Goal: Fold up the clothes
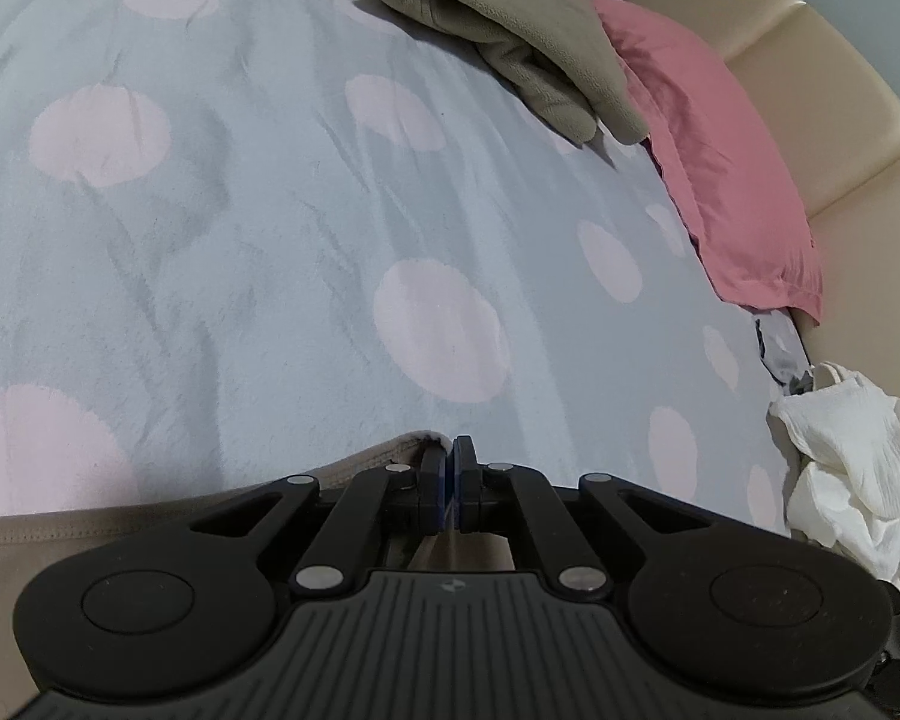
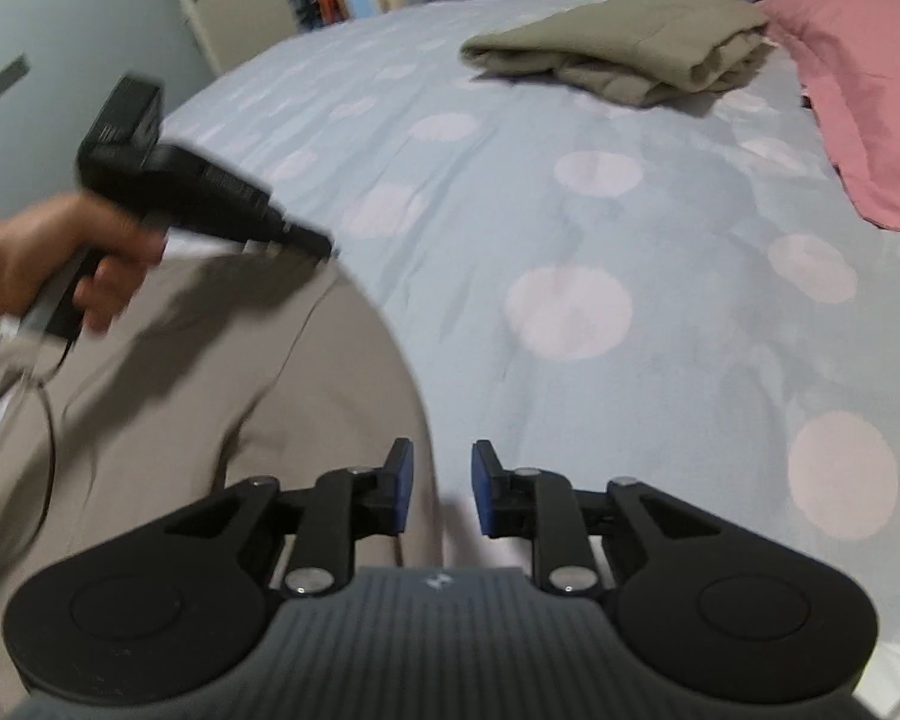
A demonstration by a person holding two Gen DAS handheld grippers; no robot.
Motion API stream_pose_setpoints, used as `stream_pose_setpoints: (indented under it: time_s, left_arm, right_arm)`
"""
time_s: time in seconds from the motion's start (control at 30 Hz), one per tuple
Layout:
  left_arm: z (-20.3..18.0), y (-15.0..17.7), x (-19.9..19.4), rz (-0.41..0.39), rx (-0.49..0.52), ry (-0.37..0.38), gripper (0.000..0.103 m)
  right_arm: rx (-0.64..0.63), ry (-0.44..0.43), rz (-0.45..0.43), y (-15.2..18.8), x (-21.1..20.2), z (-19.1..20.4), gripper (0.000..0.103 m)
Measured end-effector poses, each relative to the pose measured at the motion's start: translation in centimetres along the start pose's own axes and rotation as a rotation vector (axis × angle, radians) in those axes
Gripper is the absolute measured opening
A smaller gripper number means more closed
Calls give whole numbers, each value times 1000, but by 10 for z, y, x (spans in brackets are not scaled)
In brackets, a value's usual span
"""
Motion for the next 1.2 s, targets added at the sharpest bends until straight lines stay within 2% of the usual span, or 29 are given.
stream_pose_setpoints:
  time_s: [0.13,0.2,0.23,0.4,0.47,0.6,0.73,0.83,0.9,0.97,1.03,1.07,1.13,1.2]
  left_arm:
    - [0,-1,0,-1,-5,-2,0]
    - [-1,0,0,0,3,-10,0]
    - [-2,0,0,1,11,-13,0]
    - [-5,-2,1,7,39,-20,0]
    - [-4,-2,2,10,36,-20,0]
    - [-5,-3,-2,3,35,-22,0]
    - [-7,-8,-14,-31,31,-8,1]
    - [-12,-9,-22,-39,54,-9,1]
    - [-16,-9,-27,-42,77,-13,9]
    - [-19,-11,-30,-38,71,4,21]
    - [-17,-14,-30,-37,22,31,23]
    - [-13,-18,-29,-40,-22,28,23]
    - [-9,-21,-29,-53,-49,2,23]
    - [-10,-24,-31,-76,-50,-23,23]
  right_arm:
    - [-13,-20,54,14,10,2,23]
    - [-20,-14,87,20,18,3,2]
    - [-25,-6,100,23,21,2,1]
    - [15,42,-1,1,-1,-17,1]
    - [35,40,-7,-1,0,-23,1]
    - [54,51,64,16,16,-22,8]
    - [93,67,17,22,-9,-28,18]
    - [102,58,18,35,-38,-31,20]
    - [94,52,29,48,-58,-30,22]
    - [80,47,57,66,-71,-26,23]
    - [85,42,93,83,-72,-28,24]
    - [95,37,107,90,-72,-30,26]
    - [117,27,134,106,-73,-34,27]
    - [145,1,149,118,-72,-36,20]
Point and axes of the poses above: each gripper's, at about its wrist camera, not at the fingertips, and x roughly the way its jaws point, z to its left, y to its underside, the point moved 9 cm from there along x, roughly the way its jaws point, and after that the axes turned 1 degree about y, right-handed, at the moved point
